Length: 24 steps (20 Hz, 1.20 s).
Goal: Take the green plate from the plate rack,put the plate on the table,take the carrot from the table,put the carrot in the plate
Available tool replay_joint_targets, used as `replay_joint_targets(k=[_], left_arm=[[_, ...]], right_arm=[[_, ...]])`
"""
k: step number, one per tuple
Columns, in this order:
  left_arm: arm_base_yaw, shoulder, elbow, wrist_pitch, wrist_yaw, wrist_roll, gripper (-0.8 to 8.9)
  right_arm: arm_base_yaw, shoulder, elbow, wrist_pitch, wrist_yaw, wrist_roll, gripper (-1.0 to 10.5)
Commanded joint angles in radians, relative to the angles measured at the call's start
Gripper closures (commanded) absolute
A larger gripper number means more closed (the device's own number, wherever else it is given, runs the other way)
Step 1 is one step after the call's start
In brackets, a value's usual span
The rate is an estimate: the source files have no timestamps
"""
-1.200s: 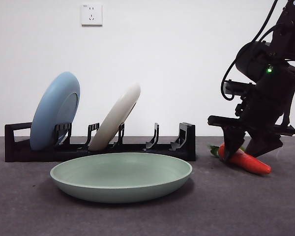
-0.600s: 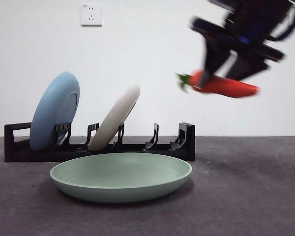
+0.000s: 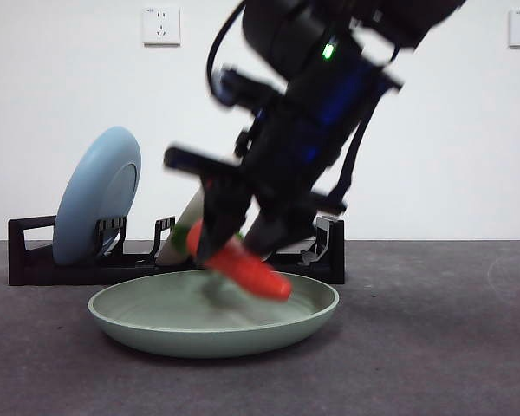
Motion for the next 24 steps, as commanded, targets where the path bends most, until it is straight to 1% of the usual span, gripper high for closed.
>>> replay_joint_targets(k=[1, 5, 6, 7, 9, 10, 11, 15, 17, 18, 21, 23, 24], left_arm=[[0.000, 0.000, -0.005, 0.002, 0.000, -0.004, 2.83], [0.000, 0.000, -0.005, 0.002, 0.000, -0.004, 2.83], [0.000, 0.000, -0.005, 0.001, 0.000, -0.004, 2.83], [0.000, 0.000, -0.005, 0.001, 0.000, -0.004, 2.83], [0.000, 0.000, -0.005, 0.001, 0.000, -0.006, 2.83], [0.000, 0.000, -0.005, 0.000, 0.000, -0.006, 2.83], [0.000, 0.000, -0.005, 0.000, 0.000, -0.006, 2.83], [0.000, 0.000, -0.005, -0.009, -0.006, -0.006, 2.83], [0.000, 0.000, -0.005, -0.022, -0.019, -0.004, 2.83], [0.000, 0.000, -0.005, -0.034, -0.019, -0.003, 2.83], [0.000, 0.000, -0.005, -0.067, -0.019, -0.002, 2.83], [0.000, 0.000, -0.005, -0.083, -0.019, -0.002, 2.83], [0.000, 0.000, -0.005, -0.097, -0.019, -0.002, 2.83]], right_arm=[[0.011, 0.051, -0.001, 0.021, 0.003, 0.010, 9.6], [0.018, 0.085, -0.001, 0.022, 0.003, 0.008, 9.6], [0.020, 0.085, -0.001, 0.025, 0.003, 0.003, 9.5], [0.020, 0.085, -0.001, 0.028, 0.003, 0.001, 8.8], [0.020, 0.085, -0.001, 0.021, 0.003, 0.002, 6.0], [0.020, 0.085, -0.001, 0.012, 0.003, 0.002, 4.2], [0.022, 0.085, 0.000, 0.005, 0.003, 0.002, 3.3], [0.021, 0.023, 0.002, -0.048, 0.006, 0.002, 3.2], [0.021, -0.064, 0.002, -0.090, 0.010, 0.002, 3.2], [0.021, -0.130, 0.002, -0.134, 0.028, 0.002, 3.2], [0.023, -0.344, 0.002, -0.315, 0.020, 0.002, 3.2], [0.029, -0.506, 0.002, -0.485, 0.020, 0.002, 3.2], [0.033, -0.592, 0.002, -0.580, 0.005, 0.005, 3.2]])
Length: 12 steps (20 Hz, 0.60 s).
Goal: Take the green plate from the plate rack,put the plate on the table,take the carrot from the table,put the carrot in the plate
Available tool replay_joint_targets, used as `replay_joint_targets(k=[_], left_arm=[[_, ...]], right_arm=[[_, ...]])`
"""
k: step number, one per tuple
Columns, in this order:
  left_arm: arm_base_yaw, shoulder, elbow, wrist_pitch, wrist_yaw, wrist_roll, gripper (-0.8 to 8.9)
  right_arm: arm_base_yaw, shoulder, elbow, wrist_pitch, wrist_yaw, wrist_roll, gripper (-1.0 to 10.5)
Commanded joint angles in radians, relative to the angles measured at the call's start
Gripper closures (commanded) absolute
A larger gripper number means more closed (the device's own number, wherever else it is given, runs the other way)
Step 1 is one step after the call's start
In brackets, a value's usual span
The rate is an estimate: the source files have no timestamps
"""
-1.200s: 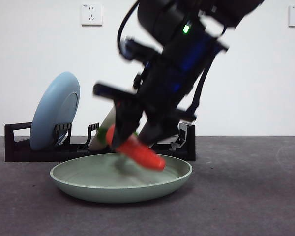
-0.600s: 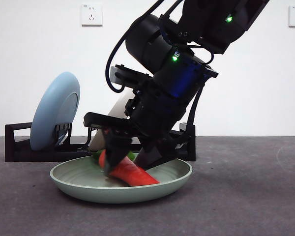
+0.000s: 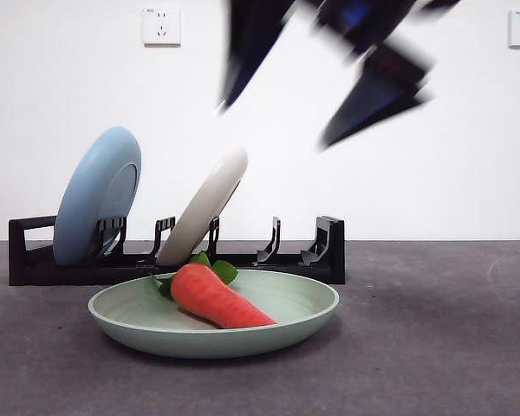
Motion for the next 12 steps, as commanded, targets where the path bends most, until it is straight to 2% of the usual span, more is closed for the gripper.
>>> replay_joint_targets(k=[1, 6, 8, 10, 12], left_arm=[[0.000, 0.000, -0.005, -0.027, -0.002, -0.003, 2.83], [0.000, 0.000, -0.005, -0.135, 0.011, -0.012, 2.85], [0.000, 0.000, -0.005, -0.166, 0.060, -0.019, 3.93], [0.000, 0.000, -0.005, -0.186, 0.108, -0.039, 5.47], [0.000, 0.000, -0.005, -0.196, 0.131, -0.040, 6.61]], right_arm=[[0.007, -0.159, -0.002, -0.176, -0.040, 0.009, 3.2], [0.008, -0.425, -0.002, -0.467, -0.185, 0.063, 3.9], [0.008, -0.472, -0.002, -0.552, -0.210, 0.076, 4.0], [0.008, -0.496, -0.002, -0.618, -0.210, 0.077, 5.1], [0.008, -0.500, -0.002, -0.644, -0.210, 0.077, 6.4]])
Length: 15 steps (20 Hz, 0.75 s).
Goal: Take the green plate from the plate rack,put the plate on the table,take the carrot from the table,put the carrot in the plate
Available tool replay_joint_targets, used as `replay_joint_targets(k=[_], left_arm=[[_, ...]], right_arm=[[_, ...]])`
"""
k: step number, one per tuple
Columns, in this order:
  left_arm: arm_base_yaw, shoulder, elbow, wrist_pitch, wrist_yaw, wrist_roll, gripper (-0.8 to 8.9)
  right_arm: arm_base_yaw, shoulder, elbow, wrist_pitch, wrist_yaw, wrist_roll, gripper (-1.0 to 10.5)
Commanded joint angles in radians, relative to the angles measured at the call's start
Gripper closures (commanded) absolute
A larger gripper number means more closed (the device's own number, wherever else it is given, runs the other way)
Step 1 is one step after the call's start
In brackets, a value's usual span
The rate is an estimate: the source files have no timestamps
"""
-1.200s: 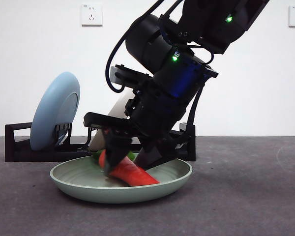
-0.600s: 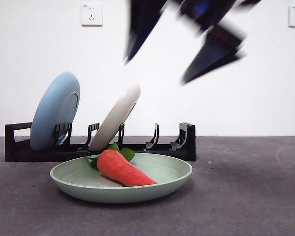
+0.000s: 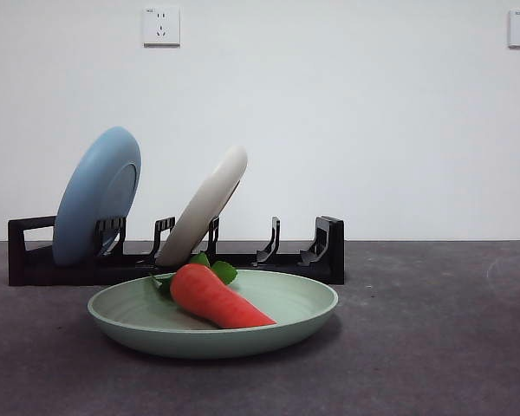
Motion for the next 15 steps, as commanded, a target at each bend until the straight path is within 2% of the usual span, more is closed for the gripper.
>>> replay_joint_targets(k=[1, 3, 4, 15], left_arm=[[0.000, 0.000, -0.005, -0.011, 0.030, -0.018, 7.16], [0.000, 0.000, -0.005, -0.019, 0.046, -0.018, 8.28], [0.000, 0.000, -0.005, -0.024, 0.055, -0.018, 8.23], [0.000, 0.000, -0.005, -0.038, 0.066, -0.018, 8.15]], right_arm=[[0.002, 0.000, -0.002, -0.020, -0.002, 0.010, 7.2], [0.002, 0.000, -0.002, -0.027, -0.002, 0.010, 9.0], [0.002, 0.000, -0.002, -0.027, -0.002, 0.009, 9.6], [0.002, 0.000, -0.002, -0.023, 0.004, 0.010, 9.5]])
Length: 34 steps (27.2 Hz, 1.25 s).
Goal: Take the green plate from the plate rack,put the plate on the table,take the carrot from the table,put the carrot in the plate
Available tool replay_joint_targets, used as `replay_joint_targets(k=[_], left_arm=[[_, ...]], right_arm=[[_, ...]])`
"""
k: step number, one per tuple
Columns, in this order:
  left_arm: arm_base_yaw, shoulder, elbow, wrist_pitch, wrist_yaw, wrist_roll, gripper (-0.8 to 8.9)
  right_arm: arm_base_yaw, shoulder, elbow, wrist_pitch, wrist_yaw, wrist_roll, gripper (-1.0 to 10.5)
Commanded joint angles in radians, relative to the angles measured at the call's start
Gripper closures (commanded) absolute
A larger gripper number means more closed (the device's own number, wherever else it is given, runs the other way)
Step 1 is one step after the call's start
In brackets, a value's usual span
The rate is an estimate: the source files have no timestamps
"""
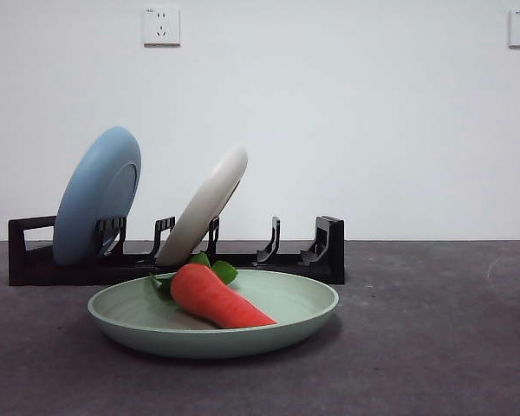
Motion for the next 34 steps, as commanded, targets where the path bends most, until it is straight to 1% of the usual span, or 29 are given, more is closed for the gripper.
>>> replay_joint_targets(k=[1, 12, 13, 14, 16, 17, 20, 22, 24, 26, 28, 29, 32, 34], left_arm=[[0.000, 0.000, -0.005, 0.001, 0.004, -0.003, 8.15], [0.000, 0.000, -0.005, 0.000, 0.003, 0.003, 8.16], [-0.005, 0.000, -0.005, -0.005, -0.019, 0.052, 8.21], [-0.003, -0.002, -0.005, -0.008, -0.051, 0.078, 8.15], [0.012, -0.021, -0.005, -0.011, -0.129, 0.086, 8.15], [0.020, -0.024, -0.005, -0.011, -0.146, 0.086, 8.15], [0.076, -0.036, -0.005, -0.010, -0.140, 0.085, 8.15], [0.137, -0.050, -0.005, -0.010, -0.140, 0.085, 8.15], [0.204, -0.068, -0.005, 0.012, -0.145, 0.113, 8.15], [0.284, -0.097, -0.008, 0.085, -0.142, 0.116, 8.15], [0.373, -0.140, -0.024, 0.219, -0.124, 0.123, 8.15], [0.423, -0.167, -0.039, 0.304, -0.103, 0.140, 8.15], [0.566, -0.249, -0.119, 0.564, 0.001, 0.195, 8.15], [0.660, -0.310, -0.204, 0.731, 0.083, 0.222, 8.15]], right_arm=[[0.002, -0.001, -0.002, 0.006, 0.006, 0.010, 9.5], [0.002, -0.001, -0.002, 0.006, 0.005, 0.010, 9.5], [0.002, -0.001, -0.002, 0.006, 0.005, 0.010, 9.5], [0.002, -0.001, -0.002, 0.006, 0.005, 0.010, 9.5], [0.002, -0.001, -0.002, 0.006, 0.005, 0.010, 9.5], [0.002, -0.001, -0.002, 0.006, 0.005, 0.010, 9.5], [0.002, -0.001, -0.002, 0.006, 0.005, 0.010, 9.5], [0.002, -0.001, -0.002, 0.006, 0.005, 0.010, 9.5], [0.002, -0.001, -0.002, 0.006, 0.005, 0.010, 9.5], [0.002, -0.001, -0.002, 0.006, 0.005, 0.010, 9.5], [0.002, -0.001, -0.002, 0.006, 0.005, 0.010, 9.5], [0.002, -0.001, -0.002, 0.006, 0.005, 0.010, 9.5], [0.002, -0.001, -0.002, 0.006, 0.005, 0.010, 9.5], [0.002, -0.001, -0.002, 0.006, 0.005, 0.010, 9.5]])
